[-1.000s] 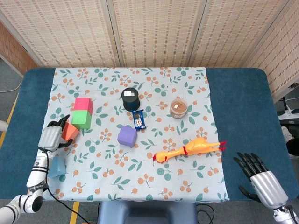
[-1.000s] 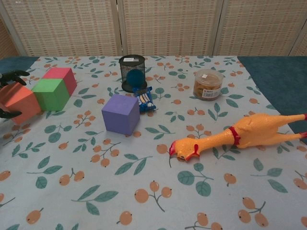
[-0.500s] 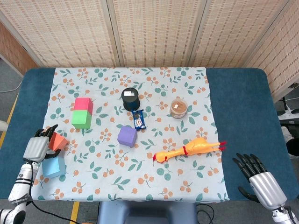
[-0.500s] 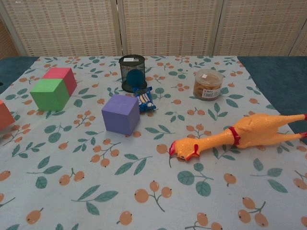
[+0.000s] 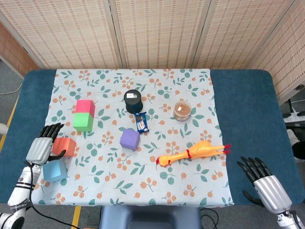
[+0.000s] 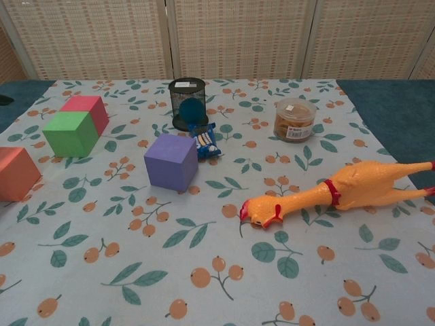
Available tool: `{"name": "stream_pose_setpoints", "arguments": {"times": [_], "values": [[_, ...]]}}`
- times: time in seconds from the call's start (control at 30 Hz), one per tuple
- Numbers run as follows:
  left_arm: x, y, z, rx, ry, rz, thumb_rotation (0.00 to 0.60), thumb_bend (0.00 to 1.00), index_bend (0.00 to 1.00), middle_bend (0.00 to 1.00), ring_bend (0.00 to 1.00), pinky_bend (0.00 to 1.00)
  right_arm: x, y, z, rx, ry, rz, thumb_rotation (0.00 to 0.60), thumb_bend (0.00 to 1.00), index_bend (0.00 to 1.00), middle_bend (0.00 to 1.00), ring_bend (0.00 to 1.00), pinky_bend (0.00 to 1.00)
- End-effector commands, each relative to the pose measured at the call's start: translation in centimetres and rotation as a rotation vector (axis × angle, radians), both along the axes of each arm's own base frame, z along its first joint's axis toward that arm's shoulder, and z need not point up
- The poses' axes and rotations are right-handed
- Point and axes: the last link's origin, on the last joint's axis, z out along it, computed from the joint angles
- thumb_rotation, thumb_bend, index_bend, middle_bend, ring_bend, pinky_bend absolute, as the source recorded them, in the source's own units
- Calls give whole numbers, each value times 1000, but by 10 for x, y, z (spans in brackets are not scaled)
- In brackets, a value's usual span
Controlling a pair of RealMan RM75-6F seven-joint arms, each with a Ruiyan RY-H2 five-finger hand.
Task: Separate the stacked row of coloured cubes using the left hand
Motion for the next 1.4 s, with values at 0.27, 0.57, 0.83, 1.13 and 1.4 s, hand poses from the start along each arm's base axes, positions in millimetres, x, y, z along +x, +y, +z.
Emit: {"name": "stream_pose_setpoints", "arguments": {"times": [0.27,0.57,0.83,1.13,1.4], "values": [[10,72,-12,5,-74,63,600,464,37,242,160,30,1,1,4,-20,-3,4,600,189,0,0,0,0],[2,83,-27,-39,-31,148,600,423,58,355,250,52,0,0,4,7,-17,-6,600,189,0,0,0,0],[34,74,-44,-88,-55,30,600,421,29,364,251,57,0,0,1,13,-15,-12,600,189,0,0,0,0],[77,56,-59,-148,-93,-110,600,419,14,362,236,56,0,0,5,8,-25,-13,600,189,0,0,0,0],[115,20,-56,-147,-111,-307,600,419,1,333,222,59,0,-1,6,8,-29,-15,600,189,0,0,0,0]]}}
